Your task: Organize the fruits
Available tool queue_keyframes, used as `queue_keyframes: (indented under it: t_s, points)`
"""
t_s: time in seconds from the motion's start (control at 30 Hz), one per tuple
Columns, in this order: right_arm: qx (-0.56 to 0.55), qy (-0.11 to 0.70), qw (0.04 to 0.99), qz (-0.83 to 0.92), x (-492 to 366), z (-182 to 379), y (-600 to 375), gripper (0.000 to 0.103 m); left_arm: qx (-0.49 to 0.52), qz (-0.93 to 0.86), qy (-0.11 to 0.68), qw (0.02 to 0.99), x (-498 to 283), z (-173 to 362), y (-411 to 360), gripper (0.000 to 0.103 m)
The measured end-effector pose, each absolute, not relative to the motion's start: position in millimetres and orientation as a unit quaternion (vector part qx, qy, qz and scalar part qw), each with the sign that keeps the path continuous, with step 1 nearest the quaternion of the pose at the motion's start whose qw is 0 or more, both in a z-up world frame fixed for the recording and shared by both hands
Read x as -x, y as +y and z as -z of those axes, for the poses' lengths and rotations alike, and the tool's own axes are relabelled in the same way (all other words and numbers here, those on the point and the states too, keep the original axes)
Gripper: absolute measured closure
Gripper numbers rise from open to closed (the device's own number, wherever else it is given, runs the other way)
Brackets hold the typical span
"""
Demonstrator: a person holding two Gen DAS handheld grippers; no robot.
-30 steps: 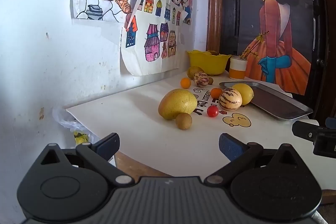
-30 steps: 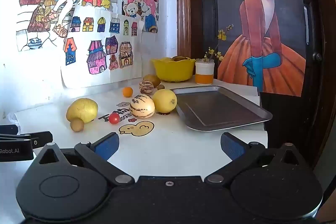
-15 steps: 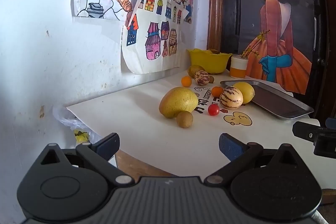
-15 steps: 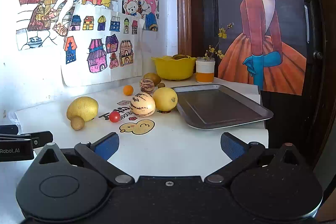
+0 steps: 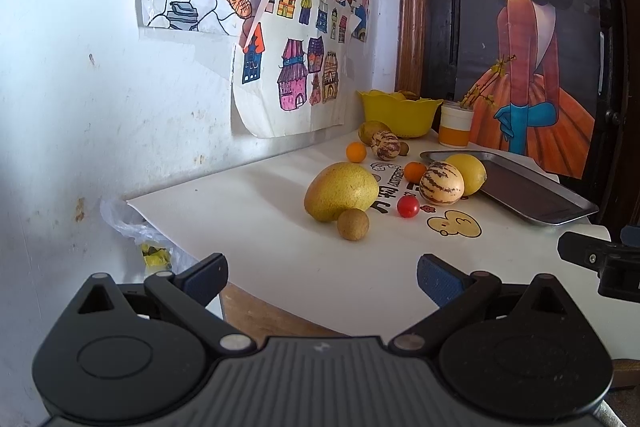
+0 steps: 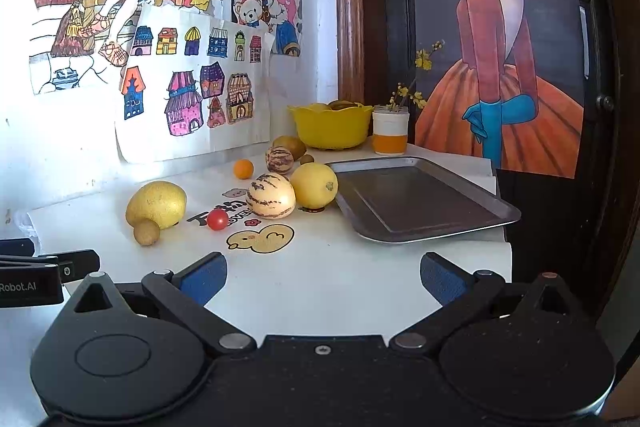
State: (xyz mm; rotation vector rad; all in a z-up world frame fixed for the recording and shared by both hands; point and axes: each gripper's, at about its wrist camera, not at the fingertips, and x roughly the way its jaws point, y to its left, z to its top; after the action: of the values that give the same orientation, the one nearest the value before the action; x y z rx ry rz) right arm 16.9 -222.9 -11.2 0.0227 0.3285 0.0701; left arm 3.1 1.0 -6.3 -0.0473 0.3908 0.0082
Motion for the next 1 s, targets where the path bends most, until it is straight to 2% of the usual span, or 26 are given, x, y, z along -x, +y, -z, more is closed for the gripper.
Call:
queue_keyframes:
  t_s: [1.0]
  points:
    - [-0.005,0.173,0.984,-0.038,-20.6,13.1,-222.8,0.000,0.025,-0.006,0.205,0.978,-1.2,11.9,2.5,0.000]
